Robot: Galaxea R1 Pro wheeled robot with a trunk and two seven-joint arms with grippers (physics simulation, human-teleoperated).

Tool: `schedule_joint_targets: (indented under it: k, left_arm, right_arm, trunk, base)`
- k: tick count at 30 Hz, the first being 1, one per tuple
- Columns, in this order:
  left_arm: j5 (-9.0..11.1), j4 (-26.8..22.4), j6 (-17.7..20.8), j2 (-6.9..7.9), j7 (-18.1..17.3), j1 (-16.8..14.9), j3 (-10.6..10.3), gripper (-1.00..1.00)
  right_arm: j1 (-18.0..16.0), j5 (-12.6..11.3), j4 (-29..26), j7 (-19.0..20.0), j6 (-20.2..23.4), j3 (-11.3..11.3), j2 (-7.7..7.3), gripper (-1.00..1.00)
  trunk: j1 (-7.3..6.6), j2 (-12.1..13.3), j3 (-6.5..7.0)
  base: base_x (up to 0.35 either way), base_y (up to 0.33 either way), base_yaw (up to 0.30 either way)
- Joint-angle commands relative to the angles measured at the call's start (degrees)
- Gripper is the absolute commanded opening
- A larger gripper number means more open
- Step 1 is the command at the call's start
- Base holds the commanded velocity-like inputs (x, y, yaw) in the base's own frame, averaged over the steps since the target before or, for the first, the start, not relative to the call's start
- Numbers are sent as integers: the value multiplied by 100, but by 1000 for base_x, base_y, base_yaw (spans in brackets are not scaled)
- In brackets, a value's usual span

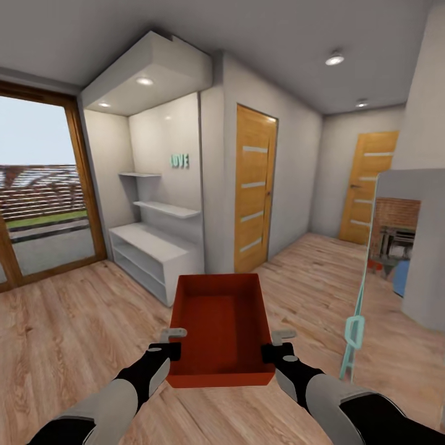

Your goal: Move the two storage containers from the living room to the garage. In the garage, place one container on the floor and stack the other container on top of it (either order is fine).

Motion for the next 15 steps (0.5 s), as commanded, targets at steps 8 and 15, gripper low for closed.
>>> schedule_joint_targets:
  k: [8,15]
  left_arm:
    - [310,-24,39,-5,59,-4,194,-100]
    - [310,-24,39,-5,59,-4,194,-100]
  right_arm:
    - [-6,11,7,-11,-24,-180,24,-100]
    - [-6,11,7,-13,-23,-180,24,-100]
  trunk:
    - [4,-5,-8]
    - [4,-5,-8]
  base:
    - [325,0,0]
    - [325,0,-32]
